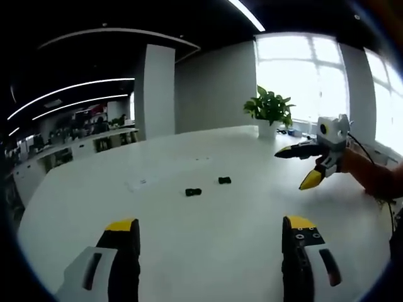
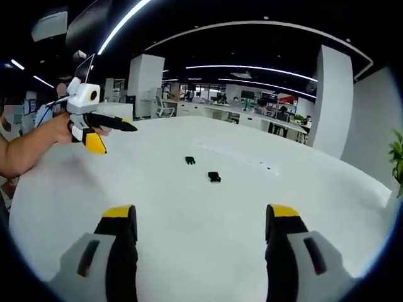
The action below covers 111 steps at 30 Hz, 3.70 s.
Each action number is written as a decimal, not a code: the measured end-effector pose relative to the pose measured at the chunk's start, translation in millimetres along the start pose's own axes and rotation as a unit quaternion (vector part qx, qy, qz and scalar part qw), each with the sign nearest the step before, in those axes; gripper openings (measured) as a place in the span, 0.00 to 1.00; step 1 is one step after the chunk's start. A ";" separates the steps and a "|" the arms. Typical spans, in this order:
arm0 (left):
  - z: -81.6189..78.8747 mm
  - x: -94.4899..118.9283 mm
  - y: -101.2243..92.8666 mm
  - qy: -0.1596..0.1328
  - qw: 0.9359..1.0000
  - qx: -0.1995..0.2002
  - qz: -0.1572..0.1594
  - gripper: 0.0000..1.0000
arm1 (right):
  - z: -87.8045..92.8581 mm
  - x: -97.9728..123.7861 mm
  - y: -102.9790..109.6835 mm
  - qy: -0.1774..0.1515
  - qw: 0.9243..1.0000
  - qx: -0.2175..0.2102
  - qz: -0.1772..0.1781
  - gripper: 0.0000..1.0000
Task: Snap the two parts of the plastic buckle together until the buckle closes and remains connected.
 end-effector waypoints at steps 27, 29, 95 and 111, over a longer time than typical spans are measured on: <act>-5.2 -18.2 6.2 0.010 1.000 -0.008 0.002 0.90 | 2.4 -14.6 -12.6 -0.004 1.000 -0.003 -0.006 0.78; -6.8 -20.4 8.4 0.007 1.000 -0.010 -0.002 0.90 | 1.2 -15.0 -14.4 -0.006 1.000 -0.004 -0.005 0.78; -18.7 -73.2 25.8 0.030 0.999 -0.003 0.039 0.93 | 2.2 -61.3 -36.7 0.005 1.000 -0.001 -0.012 0.71; -27.9 -87.2 33.5 0.028 0.998 0.004 0.056 0.91 | 0.5 -74.4 -42.1 0.012 1.000 0.007 -0.018 0.71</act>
Point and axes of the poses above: the point that each gripper's makers call its tool centre point, and the gripper's own axes: x roughly backward along the fingers, y roughly to its left, z roughly out of its underside, the point moved 9 cm from there along x, roughly backward along the fingers, and after that the axes turned 10 degrees about x, right-handed, at the moved point
